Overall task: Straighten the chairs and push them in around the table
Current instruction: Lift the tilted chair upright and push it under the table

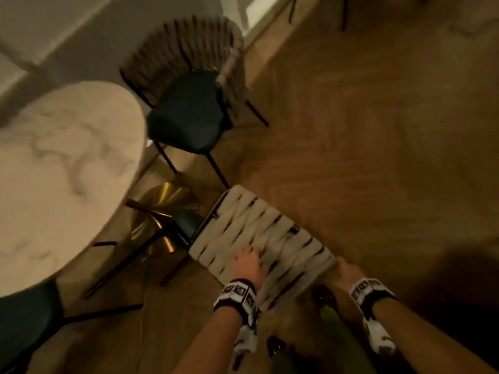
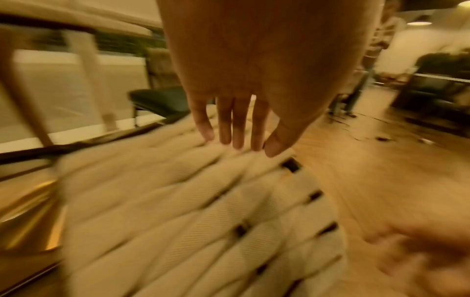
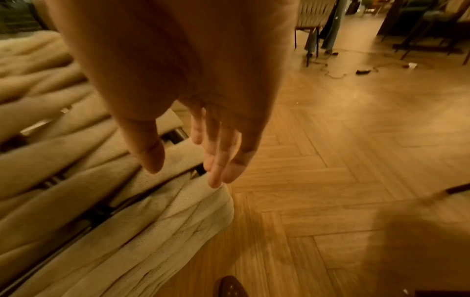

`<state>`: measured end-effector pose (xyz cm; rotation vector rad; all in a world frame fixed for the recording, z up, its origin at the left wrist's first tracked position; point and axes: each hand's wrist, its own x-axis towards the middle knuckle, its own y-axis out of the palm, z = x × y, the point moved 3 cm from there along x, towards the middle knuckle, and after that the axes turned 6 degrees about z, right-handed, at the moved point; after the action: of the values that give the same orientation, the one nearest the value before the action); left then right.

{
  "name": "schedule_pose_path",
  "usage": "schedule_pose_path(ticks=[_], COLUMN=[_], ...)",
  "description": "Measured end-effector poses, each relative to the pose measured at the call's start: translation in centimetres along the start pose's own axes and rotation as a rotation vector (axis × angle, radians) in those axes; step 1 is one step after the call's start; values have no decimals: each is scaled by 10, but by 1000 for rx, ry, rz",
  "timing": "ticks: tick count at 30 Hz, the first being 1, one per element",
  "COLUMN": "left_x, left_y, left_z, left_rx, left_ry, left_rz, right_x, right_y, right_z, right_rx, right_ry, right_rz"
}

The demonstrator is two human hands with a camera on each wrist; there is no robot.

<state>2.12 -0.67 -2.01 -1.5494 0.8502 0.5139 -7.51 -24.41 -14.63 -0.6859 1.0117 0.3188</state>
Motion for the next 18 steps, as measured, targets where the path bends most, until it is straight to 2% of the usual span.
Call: schedule_pose_path(ticks=[2, 3, 4, 7, 11, 13, 18], left_x=[37, 61, 63, 129, 183, 193, 199], left_y=[7, 13, 15, 54, 100, 104, 100], left_z=[-50, -77, -93, -138, -161, -165, -166], left_rx=[146, 223, 285, 620, 915, 881, 744], left_ry=[92, 149, 210, 341, 300, 265, 251], left_rz=[-109, -127, -142, 11, 370, 467, 439], right_x=[34, 60, 69, 133, 184, 201, 232], right_y=[-4, -5, -3, 5, 6, 6, 13], right_z=[-13, -24, -22, -44, -64, -71, -83], right_rx=[75, 74, 59, 28, -86, -180, -244], right_ry=[2, 0, -23, -38, -93, -137, -236], right_rz=[12, 36, 43, 68, 123, 148, 245])
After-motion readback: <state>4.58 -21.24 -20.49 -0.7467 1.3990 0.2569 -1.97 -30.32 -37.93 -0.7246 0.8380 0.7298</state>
